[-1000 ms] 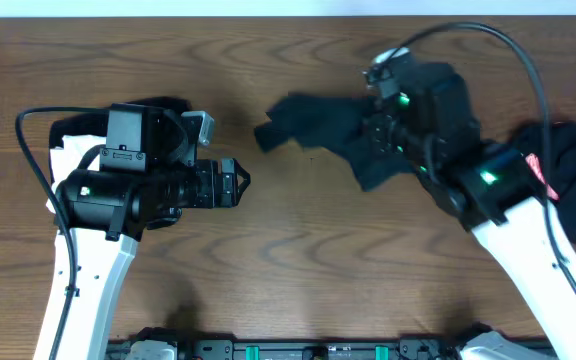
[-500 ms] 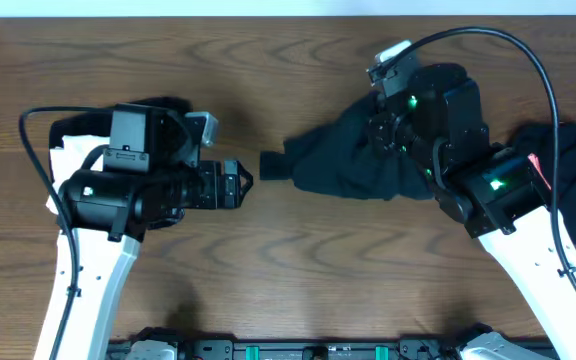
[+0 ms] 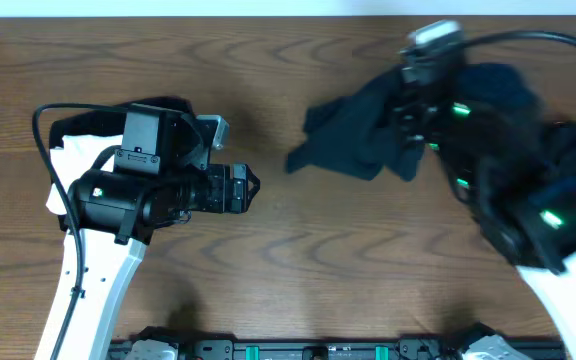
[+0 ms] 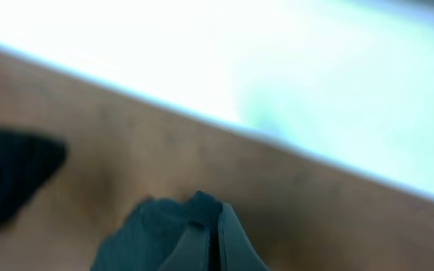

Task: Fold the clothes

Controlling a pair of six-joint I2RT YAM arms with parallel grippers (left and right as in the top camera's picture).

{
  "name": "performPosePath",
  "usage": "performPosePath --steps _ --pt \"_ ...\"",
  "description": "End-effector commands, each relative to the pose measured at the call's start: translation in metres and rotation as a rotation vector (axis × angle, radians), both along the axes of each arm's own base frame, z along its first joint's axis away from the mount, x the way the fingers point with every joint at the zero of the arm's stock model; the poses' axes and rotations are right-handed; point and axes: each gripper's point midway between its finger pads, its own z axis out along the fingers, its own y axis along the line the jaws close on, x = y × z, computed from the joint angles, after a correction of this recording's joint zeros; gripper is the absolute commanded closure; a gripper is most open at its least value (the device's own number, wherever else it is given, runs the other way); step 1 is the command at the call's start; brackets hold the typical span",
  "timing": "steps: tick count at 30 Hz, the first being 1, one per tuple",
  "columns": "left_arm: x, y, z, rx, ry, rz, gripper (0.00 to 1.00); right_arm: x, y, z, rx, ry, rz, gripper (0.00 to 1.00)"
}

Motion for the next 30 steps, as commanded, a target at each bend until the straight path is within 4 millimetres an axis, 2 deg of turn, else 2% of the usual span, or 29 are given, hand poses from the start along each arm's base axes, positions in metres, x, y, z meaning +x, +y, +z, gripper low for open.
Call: performPosePath --steps 1,4,8,12,15,16,19,21,24,26,30 --pt "0.003 0.001 0.000 0.019 -0.016 -0.006 0.11 -0.034 -0.039 0.078 0.048 -0.200 -0.062 0.99" --pt "0.003 0.001 0.000 0.019 -0.016 -0.006 0.11 -0.046 -0.057 0.097 0.064 -0.251 -0.096 0.99" --pt "0.003 0.001 0.000 0.019 -0.016 -0.006 0.11 -0.055 -0.042 0.092 0.087 -0.219 0.027 0.98" --pt "0.003 0.001 0.001 0.018 -0.018 -0.006 0.11 -0.042 -0.032 0.066 0.162 -0.093 0.021 0.98" --pt "0.003 0.001 0.000 0.018 -0.016 -0.005 0.11 -0.019 -0.038 0.036 0.325 0.058 -0.143 0.99" --pt "0.003 0.001 0.000 0.018 -0.015 -0.005 0.11 -0.012 -0.033 0.026 0.353 0.102 -0.149 0.99" --pt "0.001 0.002 -0.001 0.020 -0.008 -0.006 0.11 0.004 -0.024 0.008 0.328 0.156 -0.138 0.99" --pt "-0.001 0.002 -0.002 0.022 0.001 -0.006 0.11 0.008 -0.024 0.005 0.312 0.157 -0.137 0.99" --pt "-0.002 0.002 -0.003 0.024 0.009 -0.006 0.11 0.009 -0.025 0.003 0.272 0.151 -0.133 0.91" --pt "-0.002 0.002 -0.002 0.023 0.007 -0.006 0.11 0.007 -0.034 -0.005 0.236 0.170 -0.176 0.81" --pt "0.001 0.002 -0.001 0.020 -0.007 -0.006 0.11 0.003 -0.055 -0.028 0.150 0.234 -0.285 0.76"
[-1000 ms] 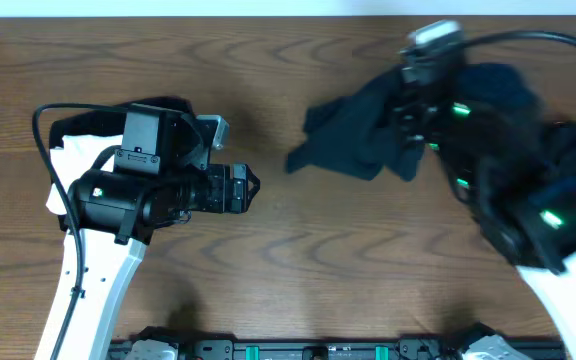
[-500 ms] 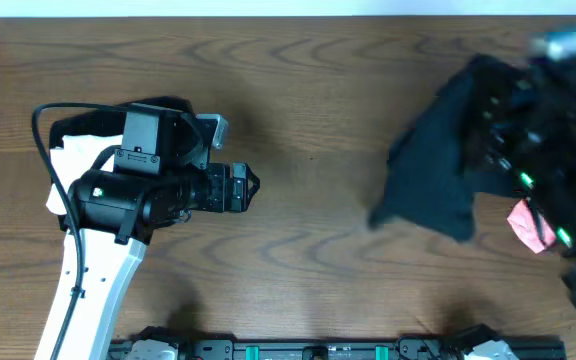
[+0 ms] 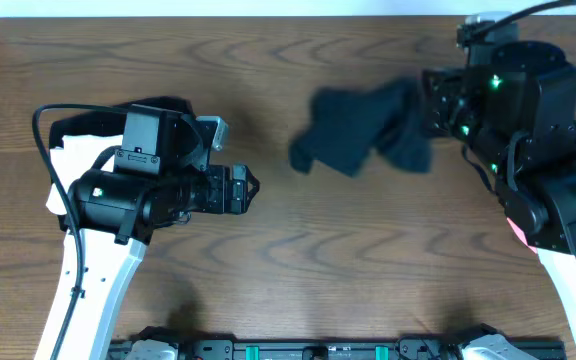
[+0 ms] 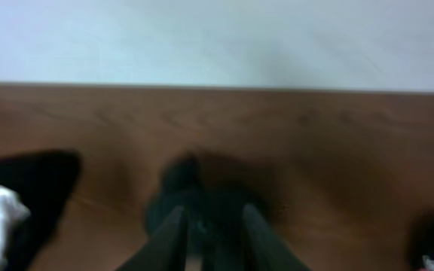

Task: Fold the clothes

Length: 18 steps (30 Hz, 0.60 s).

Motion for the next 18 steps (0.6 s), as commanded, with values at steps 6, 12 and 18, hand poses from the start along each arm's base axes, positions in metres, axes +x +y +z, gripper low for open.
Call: performPosePath --steps 6,12,18 --pt "0.005 0.000 0.002 0.010 -0.028 -0.009 0.11 -0.004 -0.028 -0.050 -0.159 0.186 -0.110 0.67" --pt "0.005 0.000 0.002 0.010 -0.028 -0.008 0.11 0.009 -0.013 -0.129 -0.205 0.395 -0.060 0.48" --pt "0.008 -0.001 0.003 0.009 -0.036 -0.009 0.11 0.031 0.024 -0.203 -0.131 0.526 0.051 0.47"
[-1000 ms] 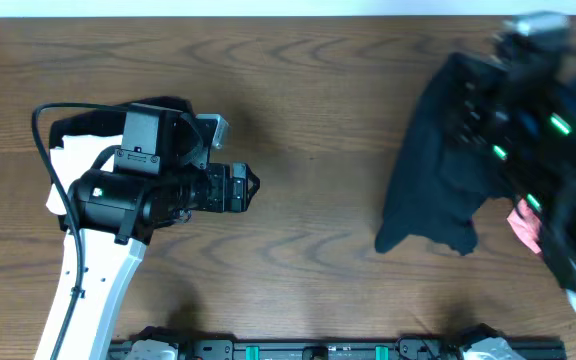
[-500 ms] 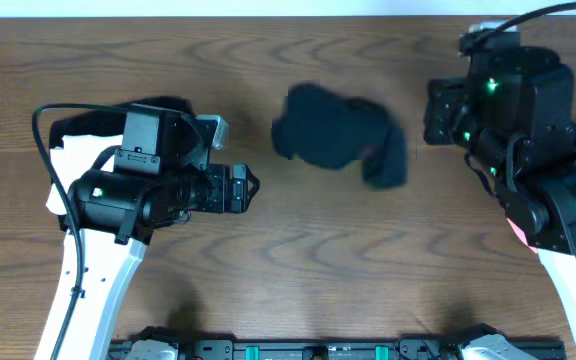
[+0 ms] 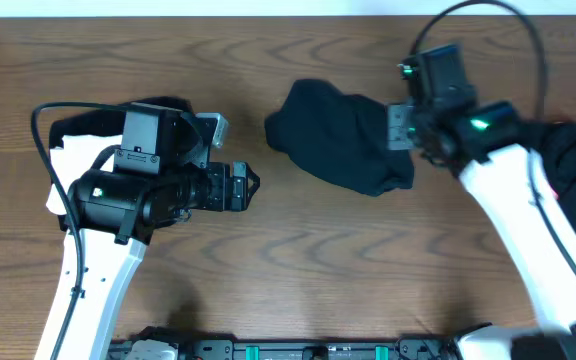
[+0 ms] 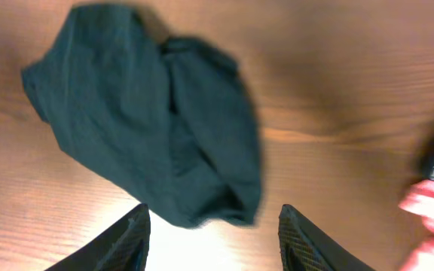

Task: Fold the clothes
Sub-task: 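Grasp the black garment's right end with the right gripper and lift it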

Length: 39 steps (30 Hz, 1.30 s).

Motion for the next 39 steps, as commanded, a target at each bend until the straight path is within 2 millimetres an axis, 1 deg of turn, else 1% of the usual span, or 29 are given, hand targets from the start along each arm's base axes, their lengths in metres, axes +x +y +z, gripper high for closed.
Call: performPosePath --steps 1,3,4,5,6,9,10,12,15,17,19,21,23,31,34,35,36,39 --pt "0.003 0.000 0.000 0.014 -0.010 -0.009 0.11 0.006 0.015 -0.040 0.050 0.090 0.036 0.46" --pt "0.003 0.000 -0.002 0.015 -0.005 -0.009 0.11 0.017 0.013 -0.063 0.015 0.107 0.013 0.41" --pt "0.003 0.000 -0.002 0.016 0.000 -0.009 0.11 0.026 0.009 -0.078 -0.006 0.116 -0.005 0.40" --pt "0.002 0.000 -0.003 0.017 0.004 -0.009 0.11 0.031 0.007 -0.085 -0.017 0.118 -0.014 0.39" --pt "0.001 0.000 -0.004 0.018 0.008 -0.009 0.11 0.036 0.003 -0.095 -0.033 0.123 -0.029 0.35" --pt "-0.001 0.001 -0.005 0.021 0.020 -0.009 0.11 0.054 -0.018 -0.126 -0.066 0.146 -0.088 0.30" --pt "-0.002 0.001 -0.005 0.021 0.022 -0.009 0.11 0.056 -0.024 -0.133 -0.066 0.157 -0.102 0.30" --pt "-0.002 0.001 -0.005 0.021 0.024 -0.009 0.11 0.058 -0.038 -0.154 -0.043 0.208 -0.133 0.32" --pt "-0.002 0.001 -0.005 0.022 0.024 -0.009 0.11 0.051 -0.050 -0.174 0.013 0.294 -0.136 0.36" --pt "-0.002 0.001 -0.005 0.022 0.024 -0.009 0.11 0.044 -0.056 -0.178 0.031 0.336 -0.149 0.38" --pt "-0.002 0.001 -0.005 0.022 0.024 -0.009 0.11 0.029 -0.059 -0.180 0.070 0.407 -0.139 0.39" --pt "-0.002 0.001 -0.005 0.021 0.023 -0.009 0.11 0.013 -0.052 -0.180 0.142 0.481 -0.089 0.39" --pt "-0.002 0.001 -0.005 0.021 0.023 -0.009 0.11 0.000 -0.039 -0.177 0.223 0.537 -0.016 0.40" --pt "-0.001 0.001 -0.006 0.023 0.027 -0.009 0.11 -0.028 -0.015 -0.170 0.377 0.655 0.010 0.41" --pt "-0.001 0.001 -0.006 0.022 0.023 -0.009 0.11 -0.030 -0.021 -0.178 0.351 0.662 -0.040 0.42" --pt "0.000 0.001 -0.006 0.022 0.022 -0.009 0.11 -0.031 -0.024 -0.181 0.334 0.663 -0.063 0.45" --pt "0.000 0.001 -0.006 0.021 0.021 -0.009 0.11 -0.032 -0.027 -0.184 0.323 0.669 -0.088 0.51" --pt "0.000 0.001 -0.006 0.021 0.022 -0.009 0.11 -0.034 -0.026 -0.185 0.330 0.675 -0.092 0.81"
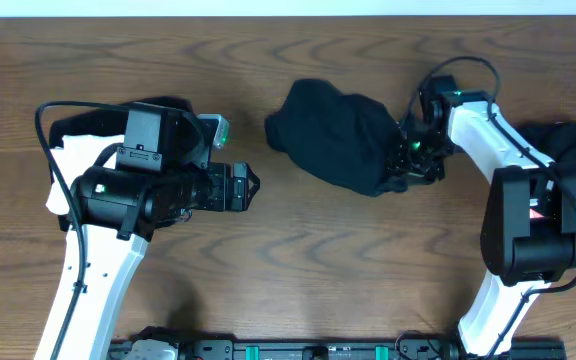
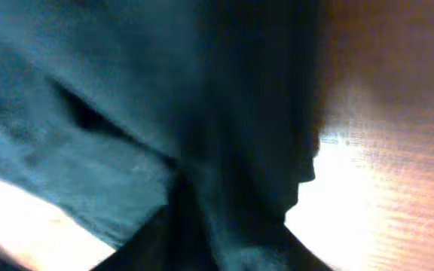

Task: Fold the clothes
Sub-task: 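Grasp the black garment's right end with the right gripper and lift it, then lower the black garment at center and release with the right gripper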

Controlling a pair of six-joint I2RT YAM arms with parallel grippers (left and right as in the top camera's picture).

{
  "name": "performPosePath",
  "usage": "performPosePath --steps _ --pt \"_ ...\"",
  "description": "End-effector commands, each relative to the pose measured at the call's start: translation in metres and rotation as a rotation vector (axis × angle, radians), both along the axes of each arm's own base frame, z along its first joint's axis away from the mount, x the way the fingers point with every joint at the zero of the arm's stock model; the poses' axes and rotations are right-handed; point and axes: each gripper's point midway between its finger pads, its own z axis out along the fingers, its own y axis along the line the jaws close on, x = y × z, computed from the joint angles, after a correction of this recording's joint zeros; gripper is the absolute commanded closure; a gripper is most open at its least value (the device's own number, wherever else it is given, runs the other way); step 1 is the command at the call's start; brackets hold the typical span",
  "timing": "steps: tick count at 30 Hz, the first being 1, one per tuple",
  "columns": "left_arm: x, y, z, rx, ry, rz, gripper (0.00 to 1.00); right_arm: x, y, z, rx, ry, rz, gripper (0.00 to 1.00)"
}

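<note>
A dark teal garment (image 1: 333, 145) lies crumpled in the middle of the table's far half. My right gripper (image 1: 405, 165) is down at its right edge. The right wrist view is filled with this cloth (image 2: 126, 113) very close up. Dark fingers (image 2: 145, 245) stand apart on either side of a fold, so the gripper is open around it. My left gripper (image 1: 251, 186) hovers left of the garment, pointing right, shut and empty.
A black and white pile of clothes (image 1: 68, 150) lies under the left arm. More dark clothes and something pink (image 1: 538, 212) sit at the right edge. Bare wooden table (image 1: 308, 260) spreads across the near half.
My right gripper was open above the garment's right side. It is now lowered onto that right edge with cloth between its fingers. The garment and the left arm have not moved.
My right gripper held the dark garment bunched up at the right of the table, then dangling further up. After that the garment lay spread in the middle and the gripper was open over it. Now the gripper is down at its right edge. The left arm stayed still.
</note>
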Motion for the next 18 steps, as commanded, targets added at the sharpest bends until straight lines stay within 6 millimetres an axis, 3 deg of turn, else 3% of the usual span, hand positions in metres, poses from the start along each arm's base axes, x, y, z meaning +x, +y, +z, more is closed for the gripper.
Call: performPosePath --steps 1,3,5,9,13,14,18 --pt "0.001 0.001 -0.001 0.015 -0.004 -0.009 0.11 -0.002 0.000 0.003 0.010 0.013 -0.038 0.90" --pt "0.001 0.001 -0.001 0.016 -0.004 -0.010 0.11 0.001 0.001 0.015 0.018 -0.018 -0.039 0.98" --pt "0.001 0.001 -0.001 0.016 -0.004 -0.009 0.11 0.007 -0.002 0.036 0.019 -0.077 -0.044 0.98" --pt "0.001 0.001 -0.001 0.016 -0.004 -0.009 0.11 0.027 -0.019 0.110 -0.069 -0.313 -0.053 0.98" --pt "0.001 0.001 -0.001 0.016 -0.004 -0.009 0.11 0.040 -0.035 0.221 -0.146 -0.671 -0.067 0.99" --pt "0.001 0.001 -0.001 0.016 -0.004 -0.009 0.11 0.041 -0.035 0.257 -0.140 -0.795 -0.057 0.99" --pt "0.002 0.000 0.000 0.014 -0.010 -0.009 0.11 0.025 -0.034 0.368 -0.094 -1.177 -0.087 0.99"
